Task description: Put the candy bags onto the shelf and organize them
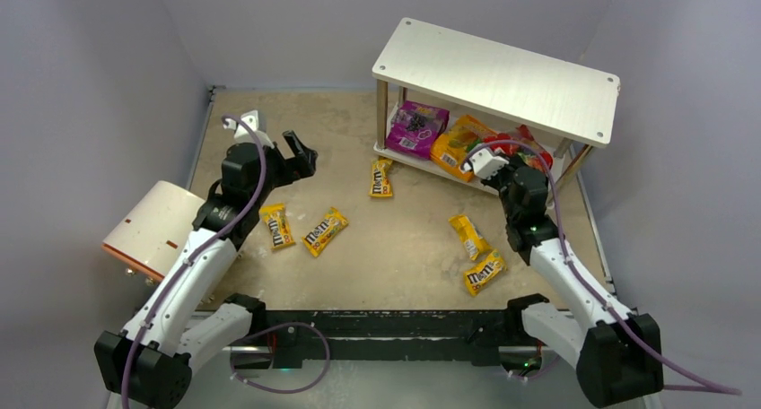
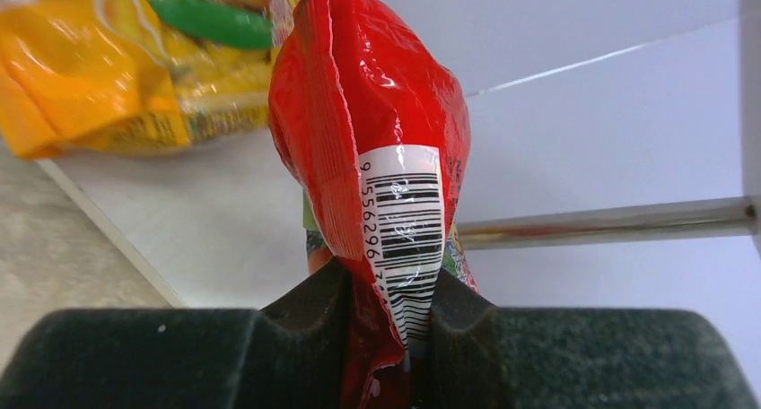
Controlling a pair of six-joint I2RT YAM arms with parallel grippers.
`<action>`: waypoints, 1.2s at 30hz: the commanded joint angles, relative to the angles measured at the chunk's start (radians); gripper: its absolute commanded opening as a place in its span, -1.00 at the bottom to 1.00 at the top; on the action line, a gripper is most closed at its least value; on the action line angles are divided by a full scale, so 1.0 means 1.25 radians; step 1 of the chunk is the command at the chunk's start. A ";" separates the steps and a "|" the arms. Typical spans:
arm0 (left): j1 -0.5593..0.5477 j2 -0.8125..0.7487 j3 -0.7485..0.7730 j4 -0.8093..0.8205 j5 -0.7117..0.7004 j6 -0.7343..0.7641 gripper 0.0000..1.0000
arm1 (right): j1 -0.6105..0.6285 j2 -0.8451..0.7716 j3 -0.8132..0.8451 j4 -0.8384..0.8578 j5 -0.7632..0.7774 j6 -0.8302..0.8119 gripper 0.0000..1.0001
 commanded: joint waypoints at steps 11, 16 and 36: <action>-0.001 -0.027 -0.017 0.052 -0.030 0.035 1.00 | -0.135 0.056 0.024 0.122 -0.183 -0.038 -0.72; -0.002 -0.034 -0.020 0.053 -0.024 0.031 1.00 | -0.138 0.104 0.013 0.147 -0.218 -0.033 -0.69; -0.003 -0.017 -0.013 0.043 -0.038 0.019 1.00 | -0.142 0.025 0.238 -0.419 -0.483 0.226 0.98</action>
